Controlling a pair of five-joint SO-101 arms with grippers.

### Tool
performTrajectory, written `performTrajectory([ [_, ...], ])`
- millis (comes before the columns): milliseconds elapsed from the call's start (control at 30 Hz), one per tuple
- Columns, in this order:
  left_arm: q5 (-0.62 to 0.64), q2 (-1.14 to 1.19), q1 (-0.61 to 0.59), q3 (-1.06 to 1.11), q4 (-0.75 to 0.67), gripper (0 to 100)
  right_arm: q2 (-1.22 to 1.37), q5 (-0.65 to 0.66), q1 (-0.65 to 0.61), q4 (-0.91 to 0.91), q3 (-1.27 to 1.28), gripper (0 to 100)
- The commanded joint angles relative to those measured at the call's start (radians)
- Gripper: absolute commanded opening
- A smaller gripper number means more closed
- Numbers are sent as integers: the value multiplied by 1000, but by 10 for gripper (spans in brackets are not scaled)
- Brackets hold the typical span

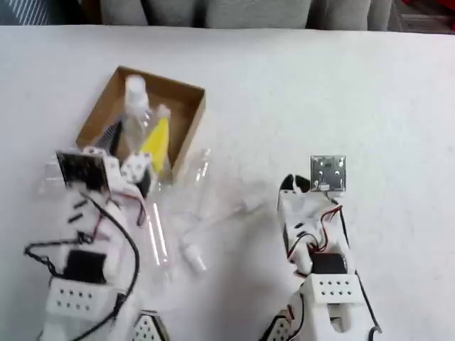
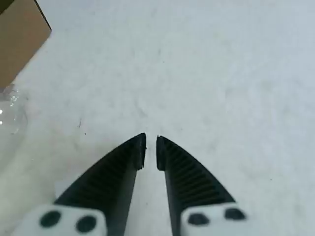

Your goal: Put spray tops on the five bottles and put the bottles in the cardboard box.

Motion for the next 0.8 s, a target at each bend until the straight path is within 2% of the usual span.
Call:
performTrajectory([
  [0,11,320,-61,-296,0,23,-1,0,7,-22,-5,16],
  [400,12,1095,-160,-954,-14,24,1,0,8,-24,-3,19],
  [533,14,1297,-193,-1048,-172,24,1,0,4,-24,-3,19],
  [767,14,1558,-225,-1074,-477,24,1,0,2,-25,-3,19],
])
